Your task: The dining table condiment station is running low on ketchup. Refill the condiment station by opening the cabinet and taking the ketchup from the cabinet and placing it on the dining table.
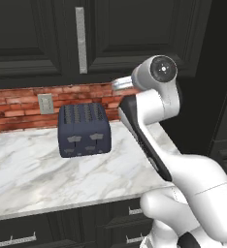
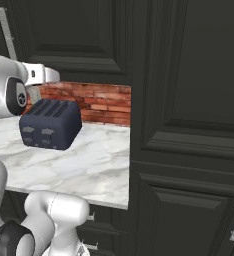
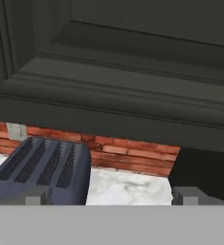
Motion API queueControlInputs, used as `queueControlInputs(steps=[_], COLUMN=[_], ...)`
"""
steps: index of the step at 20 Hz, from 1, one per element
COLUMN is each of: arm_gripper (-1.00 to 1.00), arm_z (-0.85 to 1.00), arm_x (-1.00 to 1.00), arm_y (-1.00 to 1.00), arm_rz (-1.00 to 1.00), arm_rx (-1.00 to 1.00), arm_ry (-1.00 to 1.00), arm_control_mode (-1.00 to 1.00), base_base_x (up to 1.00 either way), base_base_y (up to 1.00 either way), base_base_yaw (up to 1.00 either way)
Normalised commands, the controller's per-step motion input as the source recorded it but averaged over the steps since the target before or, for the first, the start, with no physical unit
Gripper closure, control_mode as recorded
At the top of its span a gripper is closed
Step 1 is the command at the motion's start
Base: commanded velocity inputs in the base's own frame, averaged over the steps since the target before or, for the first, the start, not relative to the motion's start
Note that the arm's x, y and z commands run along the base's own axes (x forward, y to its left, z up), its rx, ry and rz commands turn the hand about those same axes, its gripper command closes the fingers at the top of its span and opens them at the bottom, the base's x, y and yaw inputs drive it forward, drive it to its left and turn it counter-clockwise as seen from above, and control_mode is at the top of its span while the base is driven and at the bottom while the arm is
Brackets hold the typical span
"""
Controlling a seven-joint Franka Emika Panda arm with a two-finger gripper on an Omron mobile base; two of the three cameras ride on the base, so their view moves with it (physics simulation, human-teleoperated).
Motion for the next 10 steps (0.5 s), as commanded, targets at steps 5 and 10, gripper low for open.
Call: queueControlInputs(steps=[5, 10], arm_gripper=[-1.00, -1.00], arm_z=[0.37, 0.28], arm_x=[0.00, 0.00], arm_y=[0.34, 0.38], arm_rz=[0.00, 0.04], arm_rx=[0.01, 0.01], arm_ry=[0.00, 0.00], arm_control_mode=[-1.00, -1.00], base_base_x=[0.00, 0.00], base_base_y=[0.00, 0.00], base_base_yaw=[0.00, 0.00])
